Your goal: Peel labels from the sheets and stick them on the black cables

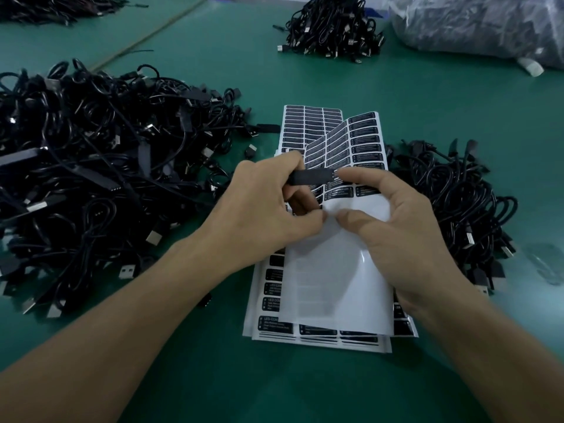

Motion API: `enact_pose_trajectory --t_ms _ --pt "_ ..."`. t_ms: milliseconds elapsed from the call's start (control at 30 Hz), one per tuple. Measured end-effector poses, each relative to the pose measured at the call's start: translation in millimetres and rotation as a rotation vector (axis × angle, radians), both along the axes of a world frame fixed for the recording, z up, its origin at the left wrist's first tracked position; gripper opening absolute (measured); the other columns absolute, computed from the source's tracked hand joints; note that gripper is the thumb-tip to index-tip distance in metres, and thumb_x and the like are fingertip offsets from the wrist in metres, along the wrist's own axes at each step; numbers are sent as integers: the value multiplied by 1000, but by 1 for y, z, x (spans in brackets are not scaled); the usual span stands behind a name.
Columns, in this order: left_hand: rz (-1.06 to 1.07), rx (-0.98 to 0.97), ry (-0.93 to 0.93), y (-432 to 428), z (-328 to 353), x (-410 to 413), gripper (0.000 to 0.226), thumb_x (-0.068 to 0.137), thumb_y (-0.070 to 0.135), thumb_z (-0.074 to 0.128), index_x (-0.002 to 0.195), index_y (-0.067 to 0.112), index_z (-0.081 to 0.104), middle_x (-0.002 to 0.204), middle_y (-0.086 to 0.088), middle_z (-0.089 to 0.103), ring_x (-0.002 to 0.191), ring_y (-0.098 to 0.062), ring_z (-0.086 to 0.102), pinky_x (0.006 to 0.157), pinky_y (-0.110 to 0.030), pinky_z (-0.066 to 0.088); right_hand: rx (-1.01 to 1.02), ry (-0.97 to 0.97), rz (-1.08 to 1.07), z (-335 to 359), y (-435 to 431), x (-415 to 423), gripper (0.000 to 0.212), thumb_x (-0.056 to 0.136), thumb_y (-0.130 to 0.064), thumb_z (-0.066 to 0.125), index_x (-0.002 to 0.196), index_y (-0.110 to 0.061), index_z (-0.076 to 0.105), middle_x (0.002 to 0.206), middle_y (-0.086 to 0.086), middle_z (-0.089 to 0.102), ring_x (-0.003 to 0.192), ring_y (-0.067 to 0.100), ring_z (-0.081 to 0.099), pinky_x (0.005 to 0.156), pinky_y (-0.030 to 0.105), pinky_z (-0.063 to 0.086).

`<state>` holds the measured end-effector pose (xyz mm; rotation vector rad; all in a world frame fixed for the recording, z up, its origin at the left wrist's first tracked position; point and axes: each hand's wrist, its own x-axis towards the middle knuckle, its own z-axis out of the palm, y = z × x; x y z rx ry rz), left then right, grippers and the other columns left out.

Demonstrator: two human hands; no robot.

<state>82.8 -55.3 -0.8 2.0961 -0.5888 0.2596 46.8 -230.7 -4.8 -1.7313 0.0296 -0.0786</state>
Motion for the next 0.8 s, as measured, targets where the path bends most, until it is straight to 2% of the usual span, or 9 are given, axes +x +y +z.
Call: enact_pose_trajectory --t_ms 167,233,333,433,600,700,800 --pt "34 39 -7 -2 3 -3 53 72 13 83 66 31 34 70 16 73 58 -3 66 57 -26 54 -22 -29 -20 0 2 -1 39 85 -11 75 102 -46 71 111 -27 62 116 13 61 97 46 53" --pt "53 61 -11 -4 4 -5 47 72 13 82 66 29 38 68 13 72 58 -5 66 57 -34 55 -15 -25 -27 -1 3 0 38 85 -13 76 101 -46 70 114 -22 63 113 13 62 94 45 55" --pt "92 127 -37 -6 5 -7 27 71 21 75 70 21 48 62 10 68 56 -15 61 55 -42 54 -7 -20 -35 -2 2 1 36 85 -14 78 100 -45 71 115 -13 65 108 12 64 89 42 58" --pt "108 92 -14 -7 5 -8 23 69 25 69 71 19 48 63 13 68 56 -15 59 55 -43 53 1 -19 -39 -2 3 1 36 84 -14 78 99 -46 71 116 -12 65 108 14 65 89 42 58" --pt "140 7 65 -7 1 -4 39 68 18 74 64 21 34 64 12 70 58 -16 61 53 -37 52 -10 -34 -26 -3 3 0 33 86 -14 77 99 -43 71 114 -11 66 114 21 62 97 49 53" --pt "109 -54 135 -5 -2 0 36 69 12 75 67 11 39 63 6 71 54 -4 53 51 -28 44 2 -47 -27 -2 3 -1 31 86 -14 76 99 -42 71 114 -12 67 116 20 62 99 50 52" --pt "100 -103 189 -2 -3 3 39 69 13 74 68 9 36 67 -12 70 59 -10 52 54 -39 45 14 -42 -38 -2 3 0 34 86 -11 75 100 -42 71 116 -6 68 116 23 62 98 51 52"
